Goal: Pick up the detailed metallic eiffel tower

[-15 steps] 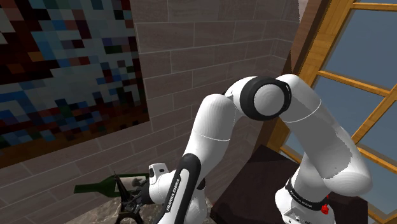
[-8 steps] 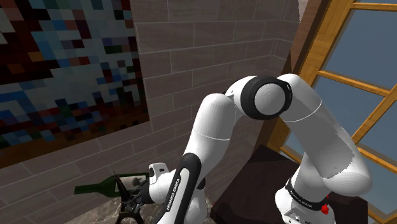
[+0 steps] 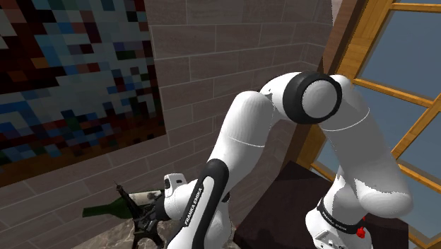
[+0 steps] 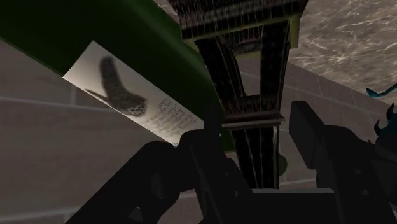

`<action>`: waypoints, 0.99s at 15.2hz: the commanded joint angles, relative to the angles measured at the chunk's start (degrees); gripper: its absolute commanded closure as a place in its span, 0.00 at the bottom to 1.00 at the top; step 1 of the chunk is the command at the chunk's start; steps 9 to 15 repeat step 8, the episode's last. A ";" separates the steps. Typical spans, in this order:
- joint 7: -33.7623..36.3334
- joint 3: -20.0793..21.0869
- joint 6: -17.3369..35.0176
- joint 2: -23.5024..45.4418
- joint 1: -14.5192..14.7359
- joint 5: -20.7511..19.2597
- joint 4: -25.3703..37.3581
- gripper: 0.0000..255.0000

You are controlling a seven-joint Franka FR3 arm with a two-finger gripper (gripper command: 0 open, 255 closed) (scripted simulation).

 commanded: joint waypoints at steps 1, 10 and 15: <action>-0.56 0.27 -1.11 -1.91 -0.18 1.30 -0.37 1.00; -2.10 0.85 -3.93 -6.54 -0.18 5.03 -1.31 1.00; -2.10 0.85 -3.93 -6.54 -0.18 5.03 -1.31 1.00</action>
